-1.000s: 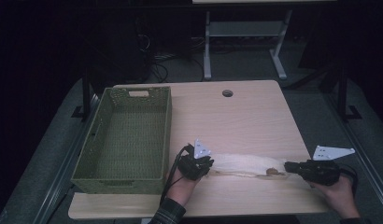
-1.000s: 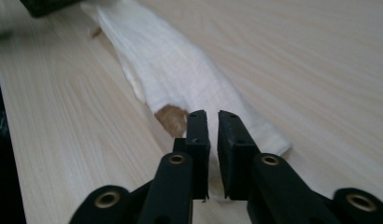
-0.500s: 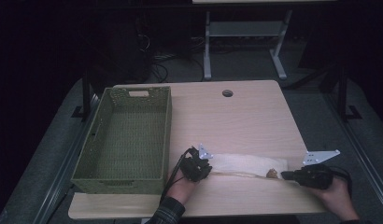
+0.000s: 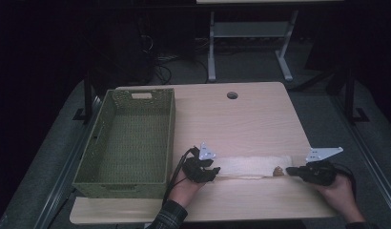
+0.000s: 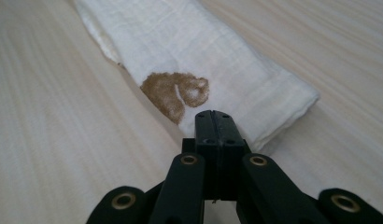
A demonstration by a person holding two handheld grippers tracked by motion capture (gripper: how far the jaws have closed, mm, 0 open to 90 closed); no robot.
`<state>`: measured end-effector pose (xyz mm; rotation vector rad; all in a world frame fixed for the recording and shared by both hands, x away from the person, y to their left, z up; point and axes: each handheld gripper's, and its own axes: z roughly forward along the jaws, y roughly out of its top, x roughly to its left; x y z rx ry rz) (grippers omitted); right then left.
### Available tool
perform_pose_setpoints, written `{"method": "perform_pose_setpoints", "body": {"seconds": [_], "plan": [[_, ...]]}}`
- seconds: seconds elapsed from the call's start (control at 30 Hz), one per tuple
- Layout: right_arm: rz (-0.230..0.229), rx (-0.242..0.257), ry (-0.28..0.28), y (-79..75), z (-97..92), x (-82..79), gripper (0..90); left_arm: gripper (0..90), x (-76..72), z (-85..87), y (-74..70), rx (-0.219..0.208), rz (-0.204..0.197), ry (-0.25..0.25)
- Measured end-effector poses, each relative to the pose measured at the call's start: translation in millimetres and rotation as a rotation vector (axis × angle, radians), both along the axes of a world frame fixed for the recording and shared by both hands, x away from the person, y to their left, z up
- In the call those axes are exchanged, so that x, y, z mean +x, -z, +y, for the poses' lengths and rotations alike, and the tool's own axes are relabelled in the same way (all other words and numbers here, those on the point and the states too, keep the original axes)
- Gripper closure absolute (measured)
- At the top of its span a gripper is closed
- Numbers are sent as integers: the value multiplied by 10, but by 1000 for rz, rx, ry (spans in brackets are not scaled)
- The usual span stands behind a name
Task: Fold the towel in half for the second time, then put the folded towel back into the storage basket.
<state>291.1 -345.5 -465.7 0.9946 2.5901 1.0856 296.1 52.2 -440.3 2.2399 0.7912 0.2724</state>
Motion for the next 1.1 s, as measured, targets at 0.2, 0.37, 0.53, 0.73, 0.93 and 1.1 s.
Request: {"method": "perform_pose_setpoints", "body": {"seconds": [0.2,0.37,0.53,0.73,0.93,1.1], "plan": [[-8,1,17,6,7,117,899,531,40,-11,-15,-10,-18,17],[-20,0,23,12,10,225,899,510,40,-10,-19,-11,-26,22],[-28,-7,36,12,34,360,899,491,57,-9,-11,-8,-25,24],[-39,-21,44,9,83,500,899,487,87,-4,-5,-15,-27,20],[-42,-31,62,6,146,667,899,483,93,-22,17,-9,-27,32],[-47,-34,69,9,221,840,899,483,101,-18,28,-13,-23,33]]}}
